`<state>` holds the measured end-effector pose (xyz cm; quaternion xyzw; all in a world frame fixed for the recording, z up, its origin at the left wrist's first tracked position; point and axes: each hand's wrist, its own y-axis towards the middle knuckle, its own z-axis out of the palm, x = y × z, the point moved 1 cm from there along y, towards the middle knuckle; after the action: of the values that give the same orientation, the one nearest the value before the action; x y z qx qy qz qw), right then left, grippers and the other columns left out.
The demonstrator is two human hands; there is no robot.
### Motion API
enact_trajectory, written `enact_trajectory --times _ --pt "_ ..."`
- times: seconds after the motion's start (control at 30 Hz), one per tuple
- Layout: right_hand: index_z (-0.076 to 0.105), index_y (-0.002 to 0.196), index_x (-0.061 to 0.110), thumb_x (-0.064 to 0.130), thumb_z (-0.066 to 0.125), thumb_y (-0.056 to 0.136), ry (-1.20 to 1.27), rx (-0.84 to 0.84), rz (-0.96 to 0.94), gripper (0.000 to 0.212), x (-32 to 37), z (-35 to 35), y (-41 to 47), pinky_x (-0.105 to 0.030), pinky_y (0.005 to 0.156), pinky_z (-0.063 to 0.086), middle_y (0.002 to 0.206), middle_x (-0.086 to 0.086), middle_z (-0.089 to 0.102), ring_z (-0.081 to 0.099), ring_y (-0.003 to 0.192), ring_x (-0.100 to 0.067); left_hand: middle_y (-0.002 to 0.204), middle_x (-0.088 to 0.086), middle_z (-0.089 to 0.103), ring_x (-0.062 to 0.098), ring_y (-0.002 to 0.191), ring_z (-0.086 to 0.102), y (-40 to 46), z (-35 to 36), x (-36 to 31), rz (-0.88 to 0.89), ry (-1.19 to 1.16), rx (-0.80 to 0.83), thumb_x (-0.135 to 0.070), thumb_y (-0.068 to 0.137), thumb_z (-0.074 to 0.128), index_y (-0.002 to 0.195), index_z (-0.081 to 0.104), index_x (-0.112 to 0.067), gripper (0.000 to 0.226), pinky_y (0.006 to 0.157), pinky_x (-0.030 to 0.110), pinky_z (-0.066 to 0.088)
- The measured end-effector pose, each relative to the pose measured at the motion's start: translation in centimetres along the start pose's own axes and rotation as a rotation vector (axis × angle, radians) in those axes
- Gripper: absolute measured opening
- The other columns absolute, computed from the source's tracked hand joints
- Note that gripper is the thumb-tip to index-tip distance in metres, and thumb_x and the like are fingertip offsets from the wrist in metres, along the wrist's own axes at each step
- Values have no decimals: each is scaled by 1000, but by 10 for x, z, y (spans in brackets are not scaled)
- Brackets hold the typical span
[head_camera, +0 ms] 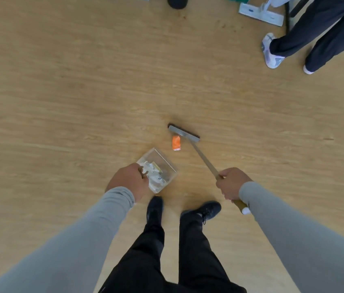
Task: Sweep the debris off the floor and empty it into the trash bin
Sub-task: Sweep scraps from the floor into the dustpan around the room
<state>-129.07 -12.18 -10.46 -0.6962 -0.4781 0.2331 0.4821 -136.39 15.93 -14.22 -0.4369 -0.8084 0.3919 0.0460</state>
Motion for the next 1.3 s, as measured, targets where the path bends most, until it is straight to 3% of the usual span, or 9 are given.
enact_trajectory --times 0.1,0.3,0.43,0.53,0.67,0.83,0.93,1.17,1.3 --pt "65 119 0 11 52 92 -107 69 -24 32 -11 0 -17 -39 63 55 82 -15 67 58 66 -28 90 -1 67 22 78 65 0 0 0 14 -15 -8 -32 94 54 106 62 -23 18 74 36 57" --pt "53 138 10 7 58 96 252 168 98 42 -66 -52 -65 -27 43 38 64 -13 64 48 45 -19 87 -2 65 20 76 63 -4 1 5 19 -20 -16 -33 93 53 107 63 -24 19 70 33 54" --pt "52 140 14 11 55 95 150 101 73 46 -65 -26 -68 -27 45 43 66 -10 65 52 50 -20 88 0 65 22 76 63 -2 0 4 30 -16 -22 -32 94 52 107 63 -21 20 69 33 52" --pt "62 127 4 12 51 91 96 55 69 39 -48 -1 -48 -31 54 48 73 -13 63 55 60 -27 95 2 67 25 83 64 -1 0 2 27 -18 -18 -32 94 53 113 63 -21 24 72 34 52" --pt "66 121 1 9 51 88 59 121 53 37 -33 18 -41 -35 59 51 74 -16 67 57 60 -29 102 1 69 24 87 66 -1 3 6 18 -38 -19 -34 94 55 119 62 -22 29 82 39 57" --pt "57 133 13 12 59 91 183 240 43 41 -64 -2 -55 -28 47 44 70 -13 67 51 54 -23 90 -2 66 19 76 64 1 1 8 23 -22 -31 -33 93 56 106 62 -23 17 75 37 58" --pt "56 128 20 12 60 95 309 264 44 34 -88 -8 -73 -28 45 41 71 -13 66 50 50 -19 85 -4 65 17 73 63 0 -1 9 25 -14 -26 -32 93 55 99 61 -25 11 72 35 57" --pt "48 129 18 6 57 97 540 161 41 35 -116 16 -122 -27 41 40 69 -14 64 49 46 -18 92 2 69 22 79 66 -16 -12 11 17 51 107 -33 93 56 112 63 -19 25 73 33 54" --pt "48 124 16 7 57 97 641 66 33 30 -127 16 -141 -27 40 41 67 -15 64 49 45 -19 94 -1 65 22 82 62 -35 -21 2 64 100 71 -36 95 55 116 63 -18 28 73 30 47"
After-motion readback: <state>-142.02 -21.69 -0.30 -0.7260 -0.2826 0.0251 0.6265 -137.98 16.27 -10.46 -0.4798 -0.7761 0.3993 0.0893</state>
